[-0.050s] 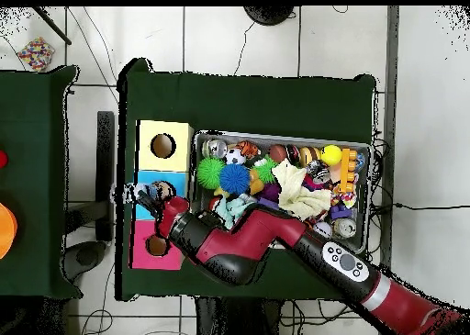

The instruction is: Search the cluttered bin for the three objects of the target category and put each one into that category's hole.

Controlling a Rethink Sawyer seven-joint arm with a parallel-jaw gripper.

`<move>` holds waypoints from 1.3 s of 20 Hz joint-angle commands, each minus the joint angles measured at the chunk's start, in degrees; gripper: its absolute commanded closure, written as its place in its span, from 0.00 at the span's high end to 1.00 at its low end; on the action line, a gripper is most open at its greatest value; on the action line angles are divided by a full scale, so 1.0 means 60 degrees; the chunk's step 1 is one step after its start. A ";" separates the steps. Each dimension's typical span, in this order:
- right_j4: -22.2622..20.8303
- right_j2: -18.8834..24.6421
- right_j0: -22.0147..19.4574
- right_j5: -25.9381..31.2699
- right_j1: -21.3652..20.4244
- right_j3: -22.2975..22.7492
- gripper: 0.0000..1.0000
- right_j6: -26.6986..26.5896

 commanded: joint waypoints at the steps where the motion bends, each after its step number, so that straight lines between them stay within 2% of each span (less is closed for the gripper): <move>1: -0.0913 -0.0790 0.0280 -0.0633 -0.0959 -0.1611 0.00 0.1782; 7: -0.1502 -0.1000 0.0597 -0.1058 -0.1426 -0.1627 0.00 0.2909; 18: -0.1948 -0.1408 0.1050 -0.1237 -0.2038 -0.1755 0.00 0.4140; 26: -0.2481 -0.1883 0.1525 -0.1765 -0.2692 -0.2001 0.00 0.5425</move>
